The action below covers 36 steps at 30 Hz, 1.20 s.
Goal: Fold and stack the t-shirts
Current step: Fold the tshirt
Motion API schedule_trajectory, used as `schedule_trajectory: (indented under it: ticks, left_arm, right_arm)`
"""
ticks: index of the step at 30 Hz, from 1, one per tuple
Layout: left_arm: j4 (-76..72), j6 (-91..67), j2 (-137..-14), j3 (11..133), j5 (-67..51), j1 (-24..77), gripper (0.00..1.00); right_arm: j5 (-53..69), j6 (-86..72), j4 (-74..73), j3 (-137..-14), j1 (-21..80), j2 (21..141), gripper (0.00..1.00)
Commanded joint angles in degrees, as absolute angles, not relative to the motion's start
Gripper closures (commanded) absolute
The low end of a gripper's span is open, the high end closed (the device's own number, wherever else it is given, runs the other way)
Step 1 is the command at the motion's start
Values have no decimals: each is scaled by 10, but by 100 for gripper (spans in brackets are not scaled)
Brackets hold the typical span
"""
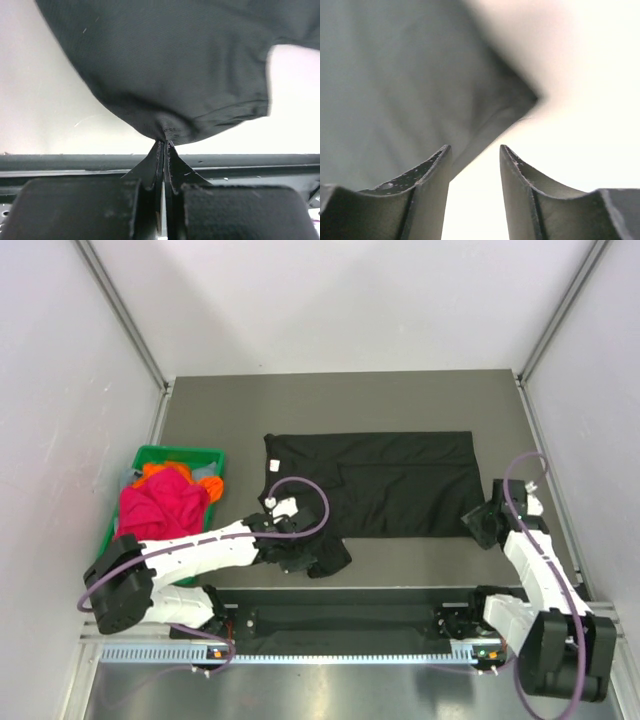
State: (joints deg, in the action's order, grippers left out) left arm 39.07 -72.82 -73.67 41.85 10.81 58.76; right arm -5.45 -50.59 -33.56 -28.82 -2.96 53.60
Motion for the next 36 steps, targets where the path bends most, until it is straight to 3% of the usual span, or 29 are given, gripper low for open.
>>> schedule_trajectory:
  ticks: [1, 6, 31, 34, 36]
  left_arm:
    - [399, -685, -713, 453, 127, 577, 100]
    - [371, -650, -701, 458, 99, 568, 100]
    - [319, -592, -721, 462, 64, 560, 100]
    - [328, -590, -716, 468, 67, 557, 100]
    - [336, -587, -715, 473, 76, 554, 100]
  right_arm:
    - [-72, -491, -344, -281, -104, 547, 57]
    - [-33, -468, -301, -278, -158, 569, 60]
    - [-62, -486, -256, -273, -161, 666, 62]
    - [-69, -484, -249, -266, -161, 671, 66]
    - [-69, -483, -245, -262, -161, 669, 74]
